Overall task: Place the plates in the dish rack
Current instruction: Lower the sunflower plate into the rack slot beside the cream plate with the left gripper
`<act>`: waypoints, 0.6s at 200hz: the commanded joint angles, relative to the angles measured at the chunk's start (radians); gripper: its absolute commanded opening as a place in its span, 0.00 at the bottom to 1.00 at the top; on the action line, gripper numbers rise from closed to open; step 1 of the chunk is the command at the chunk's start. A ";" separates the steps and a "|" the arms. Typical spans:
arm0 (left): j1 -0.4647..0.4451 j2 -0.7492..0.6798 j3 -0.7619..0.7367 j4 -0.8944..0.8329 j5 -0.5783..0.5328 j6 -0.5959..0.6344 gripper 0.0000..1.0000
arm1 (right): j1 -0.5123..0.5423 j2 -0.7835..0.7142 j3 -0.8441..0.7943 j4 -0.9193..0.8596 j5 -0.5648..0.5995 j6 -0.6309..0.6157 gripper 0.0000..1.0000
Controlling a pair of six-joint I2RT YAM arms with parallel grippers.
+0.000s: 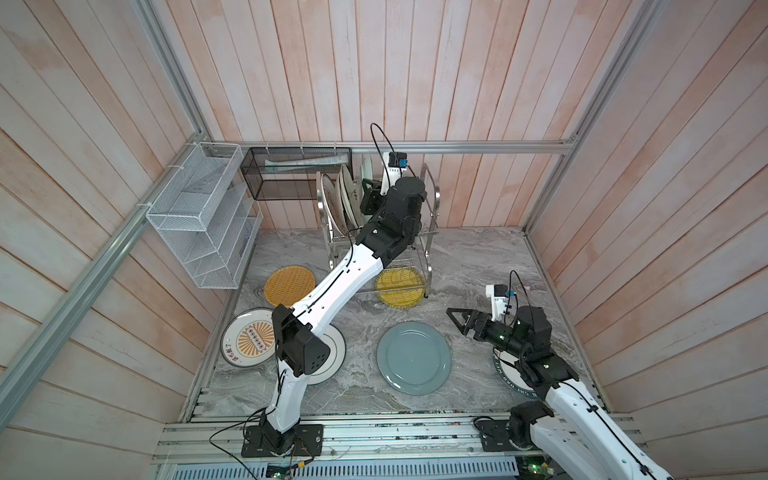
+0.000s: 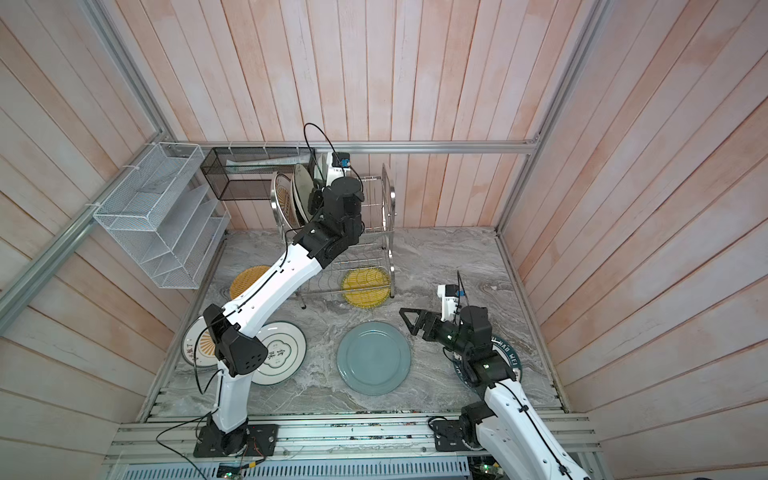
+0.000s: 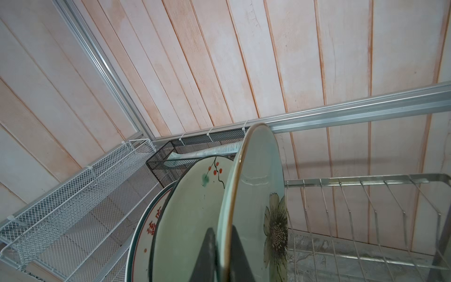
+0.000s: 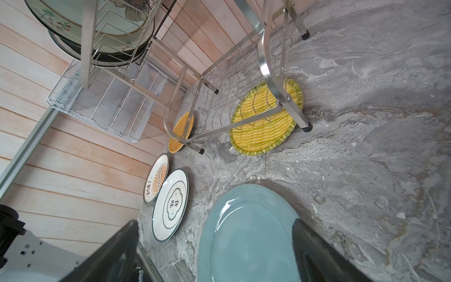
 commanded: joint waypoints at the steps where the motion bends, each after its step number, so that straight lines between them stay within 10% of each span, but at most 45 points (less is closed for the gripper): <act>1: 0.008 0.006 0.056 -0.002 0.016 -0.076 0.00 | 0.007 -0.005 -0.014 0.003 -0.012 -0.005 0.98; 120: 0.009 -0.022 0.052 -0.203 0.063 -0.301 0.16 | 0.008 -0.006 -0.028 0.007 -0.013 -0.005 0.98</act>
